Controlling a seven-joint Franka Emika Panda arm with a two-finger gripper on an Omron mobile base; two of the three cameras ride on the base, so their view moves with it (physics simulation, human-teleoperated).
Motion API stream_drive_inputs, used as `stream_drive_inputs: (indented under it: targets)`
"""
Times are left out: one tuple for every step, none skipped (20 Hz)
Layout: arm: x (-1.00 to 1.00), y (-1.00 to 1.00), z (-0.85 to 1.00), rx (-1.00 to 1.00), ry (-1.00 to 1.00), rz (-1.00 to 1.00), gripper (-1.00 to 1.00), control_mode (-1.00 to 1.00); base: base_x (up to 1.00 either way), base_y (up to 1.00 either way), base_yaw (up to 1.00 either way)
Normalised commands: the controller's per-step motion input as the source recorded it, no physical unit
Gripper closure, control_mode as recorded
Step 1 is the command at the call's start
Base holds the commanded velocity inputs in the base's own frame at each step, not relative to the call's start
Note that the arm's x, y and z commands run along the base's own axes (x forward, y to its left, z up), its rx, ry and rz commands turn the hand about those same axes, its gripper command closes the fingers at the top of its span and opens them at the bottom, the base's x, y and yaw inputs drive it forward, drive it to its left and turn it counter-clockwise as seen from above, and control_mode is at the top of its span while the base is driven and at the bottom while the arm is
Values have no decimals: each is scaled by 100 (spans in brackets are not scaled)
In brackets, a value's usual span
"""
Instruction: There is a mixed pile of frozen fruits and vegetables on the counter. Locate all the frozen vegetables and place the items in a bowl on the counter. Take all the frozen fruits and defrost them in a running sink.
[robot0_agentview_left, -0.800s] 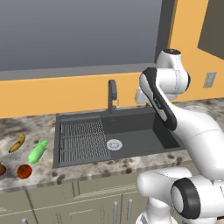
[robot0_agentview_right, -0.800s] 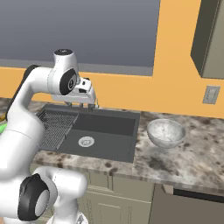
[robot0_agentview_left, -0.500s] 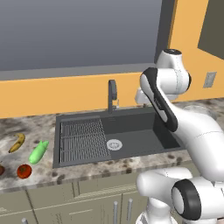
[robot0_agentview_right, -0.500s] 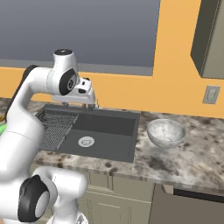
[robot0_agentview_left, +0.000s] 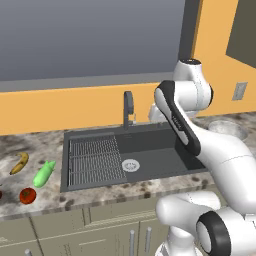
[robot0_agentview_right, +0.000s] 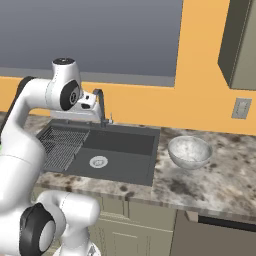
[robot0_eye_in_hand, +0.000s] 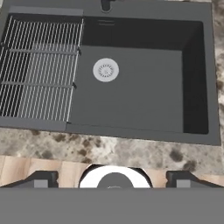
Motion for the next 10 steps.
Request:
stream_drive_inputs:
  targets:
    - [4, 61, -15, 0, 5, 2, -100, -100, 0, 0, 0]
    - [8, 61, -14, 0, 6, 3, -100, -100, 0, 0, 0]
    - [9, 64, -14, 0, 7, 3, -100, -100, 0, 0, 0]
    - [11, 69, -14, -1, 7, 3, -100, -100, 0, 0, 0]
    - [13, 69, -12, -1, 7, 3, -100, -100, 0, 0, 0]
    - [10, 74, -10, -3, 6, 2, -100, -100, 0, 0, 0]
    - [14, 76, -9, -3, 6, 1, -100, -100, 0, 0, 0]
    - [16, 76, -8, -3, 6, 0, -100, -100, 0, 0, 0]
    - [17, 75, -7, -2, 5, 0, -100, -100, 0, 0, 0]
    - [19, 74, -6, -2, 5, 0, -100, -100, 0, 0, 0]
